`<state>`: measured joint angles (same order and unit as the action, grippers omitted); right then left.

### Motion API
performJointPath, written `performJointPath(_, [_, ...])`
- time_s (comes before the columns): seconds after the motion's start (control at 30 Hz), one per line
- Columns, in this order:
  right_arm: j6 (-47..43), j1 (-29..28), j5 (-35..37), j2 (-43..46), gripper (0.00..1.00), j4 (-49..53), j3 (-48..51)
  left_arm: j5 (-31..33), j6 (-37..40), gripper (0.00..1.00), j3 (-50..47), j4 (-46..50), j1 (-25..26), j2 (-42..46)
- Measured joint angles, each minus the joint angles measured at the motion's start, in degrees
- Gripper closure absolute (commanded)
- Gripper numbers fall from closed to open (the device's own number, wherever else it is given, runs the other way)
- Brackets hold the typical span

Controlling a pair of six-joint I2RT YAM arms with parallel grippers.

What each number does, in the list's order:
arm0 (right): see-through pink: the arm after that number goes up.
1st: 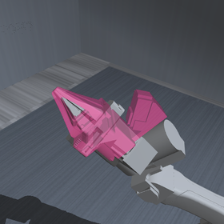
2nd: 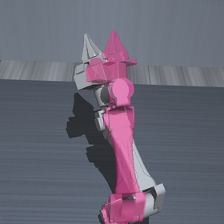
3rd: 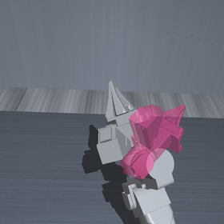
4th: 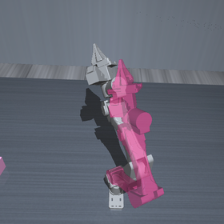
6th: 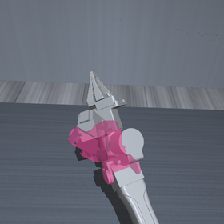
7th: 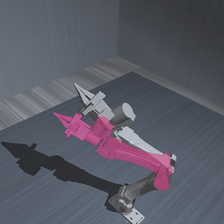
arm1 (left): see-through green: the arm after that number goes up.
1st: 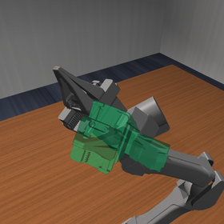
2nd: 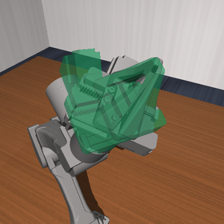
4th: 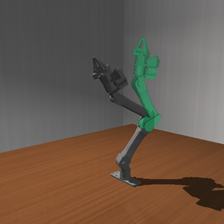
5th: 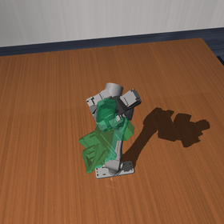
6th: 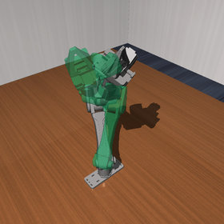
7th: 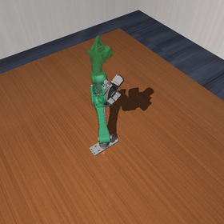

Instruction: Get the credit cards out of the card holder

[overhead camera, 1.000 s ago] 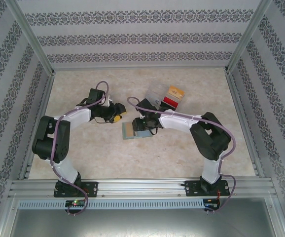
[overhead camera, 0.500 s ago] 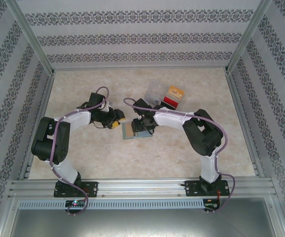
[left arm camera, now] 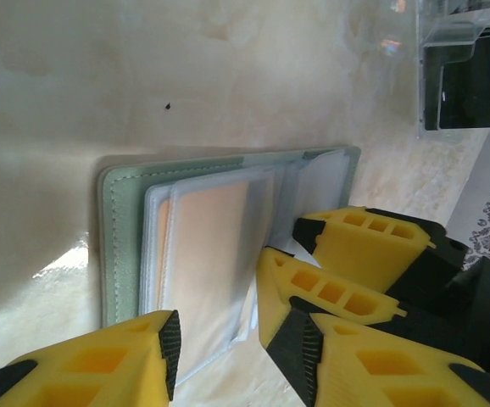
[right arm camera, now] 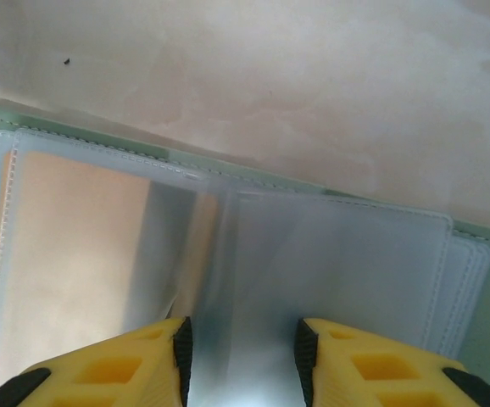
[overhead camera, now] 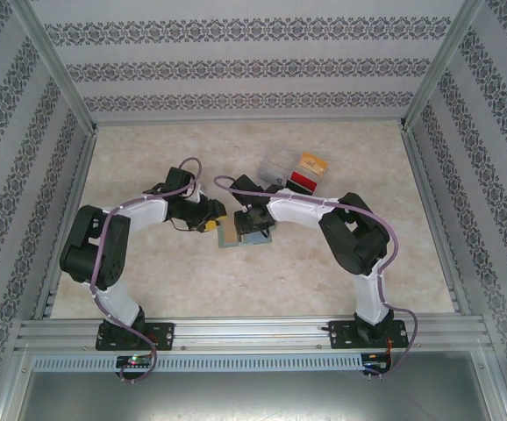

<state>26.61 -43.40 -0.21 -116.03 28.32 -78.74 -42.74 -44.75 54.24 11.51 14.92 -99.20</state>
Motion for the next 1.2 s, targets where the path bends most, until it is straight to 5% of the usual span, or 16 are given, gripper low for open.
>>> performJointPath(1.0, [0.0,0.0,0.8,-0.3,0.64,0.2,-0.2,0.1,2.1,0.56,3.3,1.9,1.9,-5.0])
performJointPath(1.2, [0.0,0.1,0.4,-0.3,0.64,0.1,-0.2,-0.3,2.6,0.62,4.0,2.2,2.5,-5.4])
